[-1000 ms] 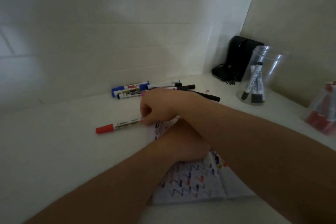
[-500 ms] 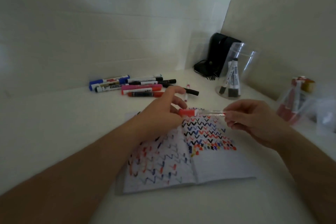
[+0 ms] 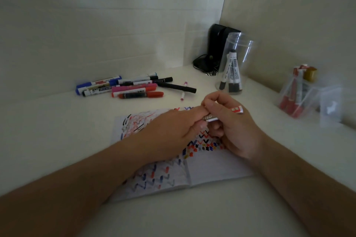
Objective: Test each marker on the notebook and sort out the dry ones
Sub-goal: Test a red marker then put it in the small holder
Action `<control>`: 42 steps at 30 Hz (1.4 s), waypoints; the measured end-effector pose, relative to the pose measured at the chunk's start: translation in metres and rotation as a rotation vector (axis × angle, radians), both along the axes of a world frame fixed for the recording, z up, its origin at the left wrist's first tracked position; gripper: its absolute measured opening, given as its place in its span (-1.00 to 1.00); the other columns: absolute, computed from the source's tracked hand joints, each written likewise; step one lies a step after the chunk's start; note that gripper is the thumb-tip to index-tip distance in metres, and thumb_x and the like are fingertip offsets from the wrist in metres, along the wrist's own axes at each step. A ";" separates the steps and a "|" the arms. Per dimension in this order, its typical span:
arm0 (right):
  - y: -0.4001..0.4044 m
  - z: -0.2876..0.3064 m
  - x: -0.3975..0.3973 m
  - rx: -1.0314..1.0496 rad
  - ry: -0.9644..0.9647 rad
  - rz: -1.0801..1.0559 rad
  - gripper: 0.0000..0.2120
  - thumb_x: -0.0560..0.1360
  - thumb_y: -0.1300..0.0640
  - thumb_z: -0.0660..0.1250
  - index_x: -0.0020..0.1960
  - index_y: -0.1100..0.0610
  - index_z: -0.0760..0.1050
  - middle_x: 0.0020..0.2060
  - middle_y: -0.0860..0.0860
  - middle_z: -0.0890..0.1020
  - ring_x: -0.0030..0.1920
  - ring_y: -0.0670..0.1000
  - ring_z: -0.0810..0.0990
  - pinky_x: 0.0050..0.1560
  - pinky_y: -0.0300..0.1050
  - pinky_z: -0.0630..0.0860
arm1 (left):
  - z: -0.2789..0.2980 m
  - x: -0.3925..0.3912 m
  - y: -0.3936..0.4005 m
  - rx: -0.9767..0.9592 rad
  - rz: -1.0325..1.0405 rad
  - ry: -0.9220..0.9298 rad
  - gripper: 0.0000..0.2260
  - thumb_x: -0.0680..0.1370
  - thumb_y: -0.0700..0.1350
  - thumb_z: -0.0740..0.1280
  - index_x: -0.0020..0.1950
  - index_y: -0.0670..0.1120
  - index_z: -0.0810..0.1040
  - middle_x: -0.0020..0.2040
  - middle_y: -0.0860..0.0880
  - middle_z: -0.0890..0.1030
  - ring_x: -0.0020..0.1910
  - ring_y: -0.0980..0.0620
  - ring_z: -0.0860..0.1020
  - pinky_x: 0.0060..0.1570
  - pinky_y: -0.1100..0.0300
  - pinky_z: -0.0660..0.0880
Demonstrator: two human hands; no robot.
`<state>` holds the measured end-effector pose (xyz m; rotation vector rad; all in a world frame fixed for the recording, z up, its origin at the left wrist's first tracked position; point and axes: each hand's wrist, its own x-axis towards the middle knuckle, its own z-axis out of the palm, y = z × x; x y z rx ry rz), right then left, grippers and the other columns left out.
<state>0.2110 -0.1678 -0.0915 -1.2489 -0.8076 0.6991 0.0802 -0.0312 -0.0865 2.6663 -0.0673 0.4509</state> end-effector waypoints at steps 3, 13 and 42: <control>-0.002 0.001 0.001 0.011 -0.010 0.000 -0.81 0.55 0.05 0.35 0.07 0.15 0.51 -0.39 0.01 0.45 -0.43 -0.05 0.32 -0.44 -0.16 0.16 | 0.001 0.000 0.002 -0.020 0.013 0.024 -0.71 0.73 0.06 0.07 0.45 0.16 0.35 -0.26 0.13 0.52 -0.28 0.13 0.52 -0.18 0.10 0.50; -0.004 0.000 0.001 0.037 -0.018 0.070 -0.55 0.48 -0.24 0.46 0.06 0.15 0.61 -0.34 0.00 0.51 -0.39 -0.08 0.38 -0.40 -0.18 0.25 | -0.002 -0.002 0.001 -0.081 0.029 0.023 -0.65 0.72 0.09 0.07 0.52 0.26 0.27 -0.40 0.12 0.47 -0.37 0.16 0.52 -0.35 0.30 0.44; -0.026 -0.001 -0.027 -0.279 -0.411 -0.146 -0.73 0.39 0.28 0.50 -0.32 0.26 0.40 -0.48 0.12 0.53 -0.45 0.02 0.45 -0.35 -0.04 0.38 | 0.004 -0.006 0.018 -0.113 0.254 0.311 -0.73 0.33 0.33 0.54 -0.10 0.31 0.58 0.00 0.18 0.43 -0.04 0.19 0.41 -0.10 0.13 0.38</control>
